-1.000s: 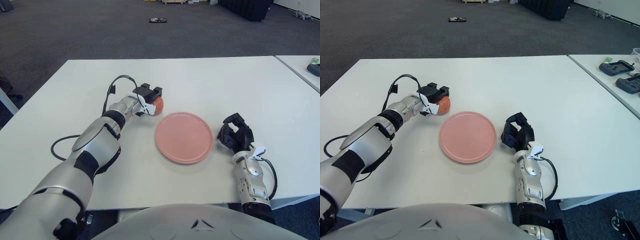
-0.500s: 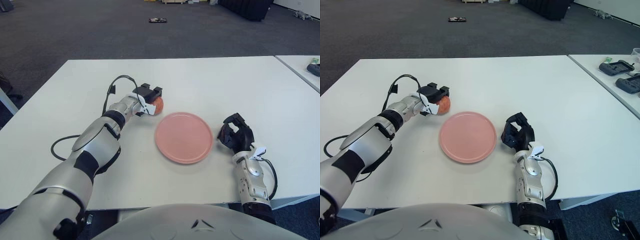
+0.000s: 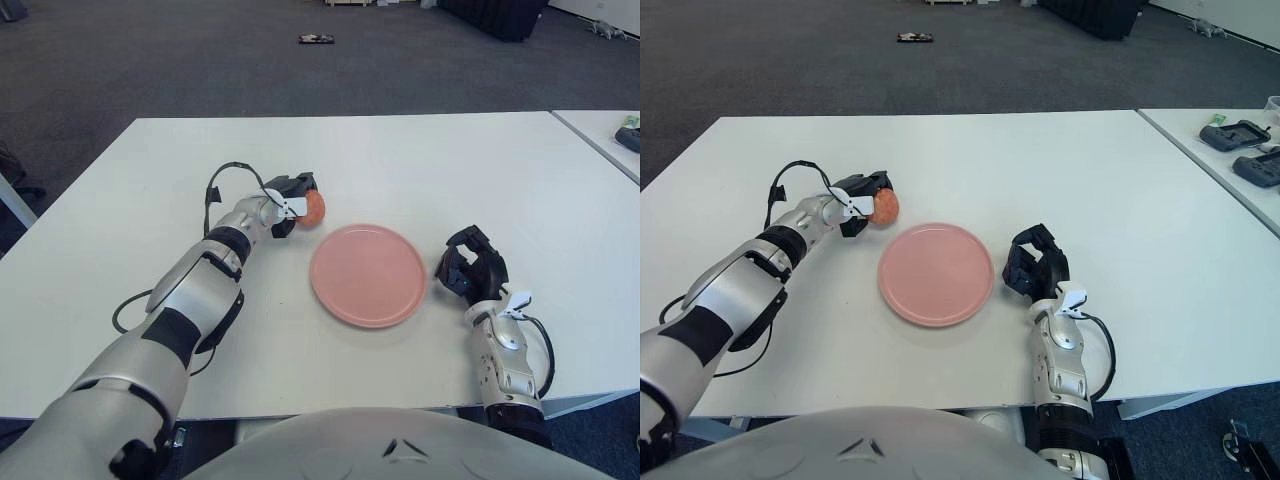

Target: Put the apple into the plate.

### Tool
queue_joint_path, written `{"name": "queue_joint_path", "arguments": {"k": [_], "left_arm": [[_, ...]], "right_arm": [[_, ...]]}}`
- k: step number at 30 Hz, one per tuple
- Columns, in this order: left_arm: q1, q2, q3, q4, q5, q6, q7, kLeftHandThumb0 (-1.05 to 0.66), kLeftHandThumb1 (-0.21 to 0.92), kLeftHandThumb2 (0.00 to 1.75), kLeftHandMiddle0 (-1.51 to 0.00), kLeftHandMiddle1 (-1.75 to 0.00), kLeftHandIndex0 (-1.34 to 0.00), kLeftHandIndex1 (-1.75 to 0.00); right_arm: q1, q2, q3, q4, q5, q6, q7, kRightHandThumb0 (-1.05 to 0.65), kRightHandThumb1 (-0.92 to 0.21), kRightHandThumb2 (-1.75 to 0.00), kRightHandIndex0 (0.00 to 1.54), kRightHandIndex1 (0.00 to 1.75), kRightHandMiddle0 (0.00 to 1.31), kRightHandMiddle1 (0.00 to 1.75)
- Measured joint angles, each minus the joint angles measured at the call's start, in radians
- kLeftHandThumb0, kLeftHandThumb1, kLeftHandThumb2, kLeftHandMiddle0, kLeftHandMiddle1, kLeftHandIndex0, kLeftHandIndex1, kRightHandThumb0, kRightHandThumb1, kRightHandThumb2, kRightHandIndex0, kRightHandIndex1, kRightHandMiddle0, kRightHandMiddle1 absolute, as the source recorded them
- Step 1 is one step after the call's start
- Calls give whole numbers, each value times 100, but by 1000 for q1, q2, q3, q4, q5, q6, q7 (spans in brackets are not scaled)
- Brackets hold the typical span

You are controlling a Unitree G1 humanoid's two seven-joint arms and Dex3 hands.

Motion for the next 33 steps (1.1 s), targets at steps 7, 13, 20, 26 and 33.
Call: {"name": "queue_joint_path", "arguments": {"k": [7, 13, 20, 26, 33], "left_arm": [[18, -1, 82, 0, -74, 1, -27, 0, -10, 175, -97, -161, -70, -175], [28, -2, 146, -1, -126, -21, -59, 0, -10, 175, -97, -161, -70, -175], [50, -14, 229, -5, -201, -67, -99, 0, -10, 175, -97, -162, -70, -175], [67, -21, 281, -9, -247, -96, -128, 0, -10, 175, -95, -164, -70, -175], [79, -21, 323, -18, -280, -103, -136, 0, -10, 175, -95, -164, -70, -175]], "right_arm": [[-2, 0, -1, -1, -6, -7, 0, -43, -46, -114, 95, 175, 49, 175], [-2, 0, -2, 5, -5, -23, 8, -44, -44, -117, 96, 175, 51, 175], [-4, 0, -5, 11, -1, -27, 14, -45, -42, -120, 98, 175, 53, 175], [-9, -2, -4, 11, -8, -19, 14, -44, -43, -118, 96, 175, 52, 175], [-14, -7, -5, 11, -14, -18, 9, -44, -44, -117, 96, 175, 51, 175]]}}
